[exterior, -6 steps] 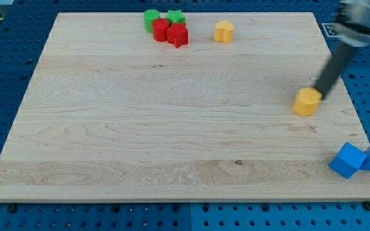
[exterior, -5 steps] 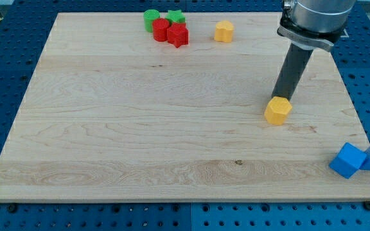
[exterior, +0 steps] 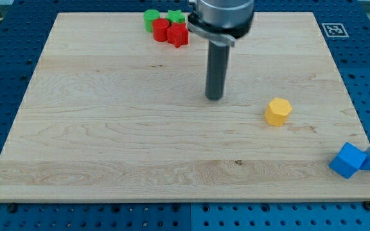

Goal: Slide the yellow hexagon towards up

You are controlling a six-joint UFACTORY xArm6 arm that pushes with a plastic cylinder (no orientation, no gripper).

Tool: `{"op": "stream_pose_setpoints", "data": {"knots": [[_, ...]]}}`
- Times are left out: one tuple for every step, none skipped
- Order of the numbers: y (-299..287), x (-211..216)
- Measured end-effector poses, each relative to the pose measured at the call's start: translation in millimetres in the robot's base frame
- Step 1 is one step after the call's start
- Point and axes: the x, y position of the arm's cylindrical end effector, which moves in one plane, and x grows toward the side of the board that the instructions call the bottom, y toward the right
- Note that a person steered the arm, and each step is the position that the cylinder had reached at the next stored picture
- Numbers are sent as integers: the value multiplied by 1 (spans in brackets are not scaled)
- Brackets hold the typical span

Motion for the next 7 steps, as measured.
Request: {"op": "stream_pose_setpoints", "data": {"knots": [[40, 78], [132, 46], [129, -65], [155, -82], [227, -43], [228, -2], [188, 56]]}}
